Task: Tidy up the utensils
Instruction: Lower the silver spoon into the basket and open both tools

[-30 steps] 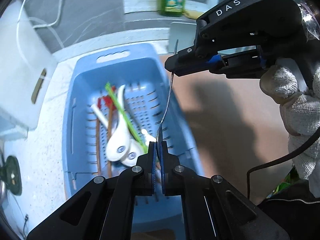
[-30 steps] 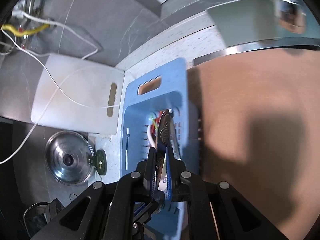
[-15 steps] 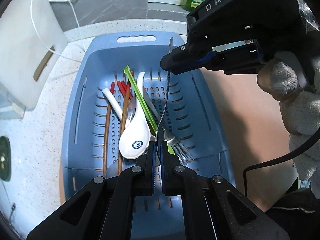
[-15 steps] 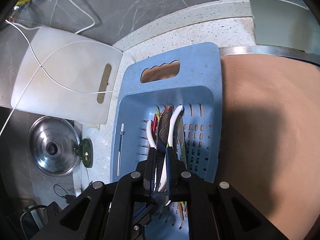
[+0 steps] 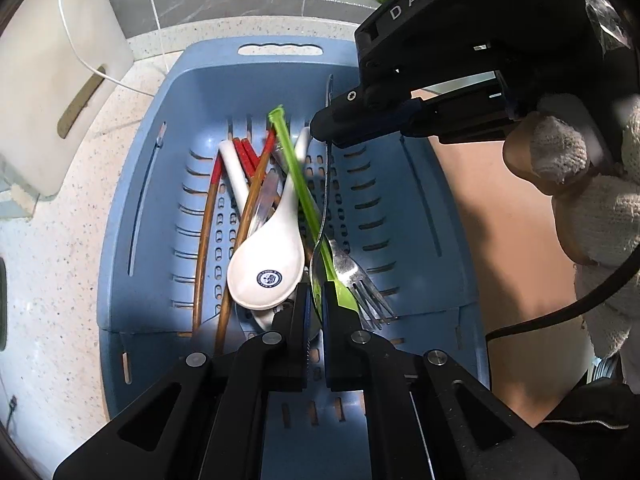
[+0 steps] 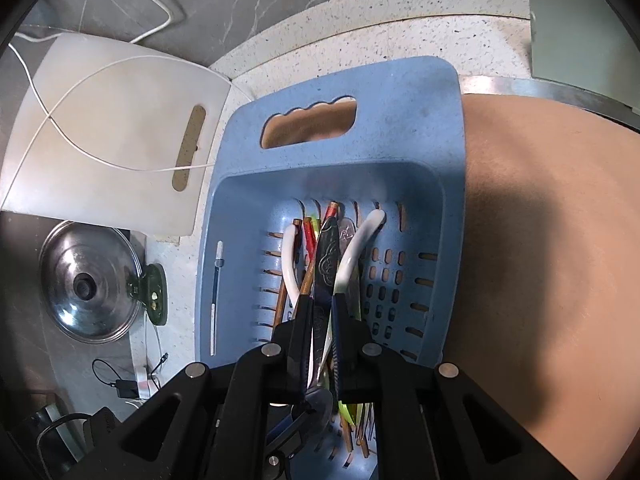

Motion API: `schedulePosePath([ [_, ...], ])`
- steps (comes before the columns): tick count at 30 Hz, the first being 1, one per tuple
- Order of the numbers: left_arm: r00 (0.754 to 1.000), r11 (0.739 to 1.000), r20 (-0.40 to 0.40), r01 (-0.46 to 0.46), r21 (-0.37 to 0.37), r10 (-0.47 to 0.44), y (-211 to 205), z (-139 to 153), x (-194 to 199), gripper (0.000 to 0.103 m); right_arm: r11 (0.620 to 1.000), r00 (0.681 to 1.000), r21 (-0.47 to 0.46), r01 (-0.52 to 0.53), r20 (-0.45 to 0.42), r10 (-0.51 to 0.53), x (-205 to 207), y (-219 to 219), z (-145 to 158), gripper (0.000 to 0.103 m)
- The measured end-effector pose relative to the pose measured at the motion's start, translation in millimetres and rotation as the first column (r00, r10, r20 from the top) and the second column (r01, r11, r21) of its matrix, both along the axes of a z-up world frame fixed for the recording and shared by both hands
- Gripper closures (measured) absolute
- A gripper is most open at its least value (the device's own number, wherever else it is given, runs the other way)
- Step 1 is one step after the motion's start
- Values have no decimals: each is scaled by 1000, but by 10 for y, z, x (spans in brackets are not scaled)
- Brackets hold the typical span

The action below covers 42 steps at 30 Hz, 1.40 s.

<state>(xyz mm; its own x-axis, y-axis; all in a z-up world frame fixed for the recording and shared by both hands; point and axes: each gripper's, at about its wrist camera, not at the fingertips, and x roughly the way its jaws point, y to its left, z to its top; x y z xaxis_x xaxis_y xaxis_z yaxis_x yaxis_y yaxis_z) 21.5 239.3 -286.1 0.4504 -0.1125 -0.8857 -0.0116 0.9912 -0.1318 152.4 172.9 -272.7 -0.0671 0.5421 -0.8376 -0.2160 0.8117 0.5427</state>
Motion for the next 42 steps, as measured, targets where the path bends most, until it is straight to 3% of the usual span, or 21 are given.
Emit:
schedulePosePath([
  [24, 999, 999, -18, -32, 1, 32, -4, -63, -33, 94, 982, 987, -126, -140, 57, 148, -39, 422, -90, 92],
  [27, 999, 999, -12, -40, 13, 40, 2, -26, -66, 87, 979, 984, -128, -159, 62, 168, -54, 437, -81, 91],
  [34, 997, 996, 6, -82, 41, 81, 48, 55, -157, 84, 973, 972, -116, -198, 107, 210, -97, 415, 43, 80],
  [36, 995, 994, 15, -97, 55, 97, -10, 116, -206, 70, 971, 967, -105, -215, 117, 227, -116, 394, 98, 77],
  [42, 989, 984, 55, -140, 110, 134, -51, 362, -376, 68, 965, 952, -63, -256, 156, 263, -210, 223, 309, 72],
])
